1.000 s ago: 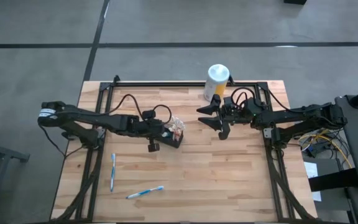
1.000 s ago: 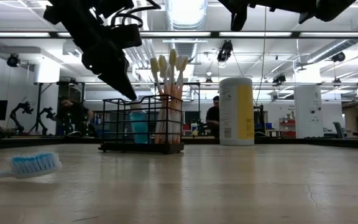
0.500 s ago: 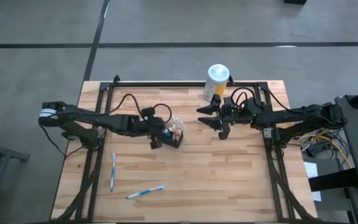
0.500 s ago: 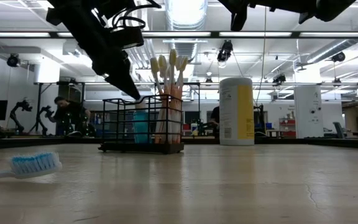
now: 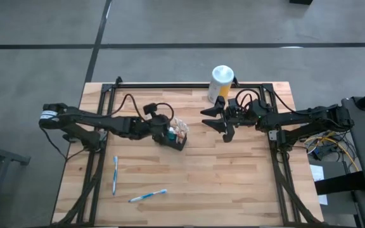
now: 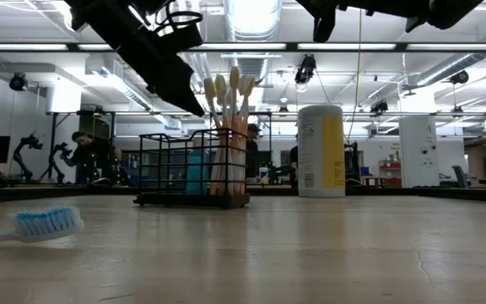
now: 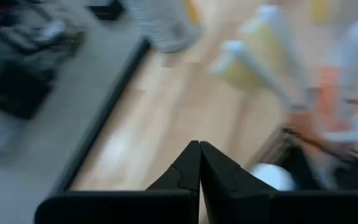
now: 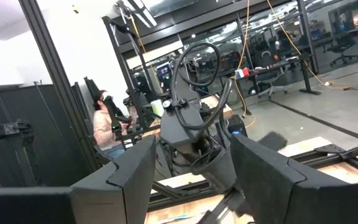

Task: Pick & Place toothbrushing station
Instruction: Put the blue toothbrush into the left section of the wire organizer

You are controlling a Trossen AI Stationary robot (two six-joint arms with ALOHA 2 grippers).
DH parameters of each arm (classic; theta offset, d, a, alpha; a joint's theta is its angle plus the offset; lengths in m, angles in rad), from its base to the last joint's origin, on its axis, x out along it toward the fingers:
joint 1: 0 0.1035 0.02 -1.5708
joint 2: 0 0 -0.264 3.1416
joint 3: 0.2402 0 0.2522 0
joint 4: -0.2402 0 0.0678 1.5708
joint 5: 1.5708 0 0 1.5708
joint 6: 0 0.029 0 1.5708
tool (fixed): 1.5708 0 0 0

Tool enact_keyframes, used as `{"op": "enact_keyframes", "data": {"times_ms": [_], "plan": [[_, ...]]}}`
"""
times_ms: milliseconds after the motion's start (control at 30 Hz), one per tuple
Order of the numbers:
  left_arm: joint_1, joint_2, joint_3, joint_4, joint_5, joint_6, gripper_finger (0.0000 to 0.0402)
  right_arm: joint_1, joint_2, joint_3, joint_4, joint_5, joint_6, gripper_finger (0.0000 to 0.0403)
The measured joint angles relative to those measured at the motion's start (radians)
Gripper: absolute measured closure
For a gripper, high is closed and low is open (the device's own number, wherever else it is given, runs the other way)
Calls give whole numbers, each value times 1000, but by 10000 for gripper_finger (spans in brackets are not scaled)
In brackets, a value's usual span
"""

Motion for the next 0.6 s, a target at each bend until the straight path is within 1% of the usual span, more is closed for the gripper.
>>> {"op": "enact_keyframes", "data": {"times_ms": [133,233,367,500,600], "plan": [[0,-12,15,-3,-160,11,395,0,0,0,0,0,0,199],[0,-27,59,0,-233,72,390,0,0,0,0,0,0,200],[0,-50,150,1,-250,175,388,0,0,0,0,-1,4,199],[-1,-67,270,1,-252,210,392,0,0,0,0,-3,3,200],[-7,-73,378,-10,-231,226,394,0,0,0,-20,-2,3,199]]}}
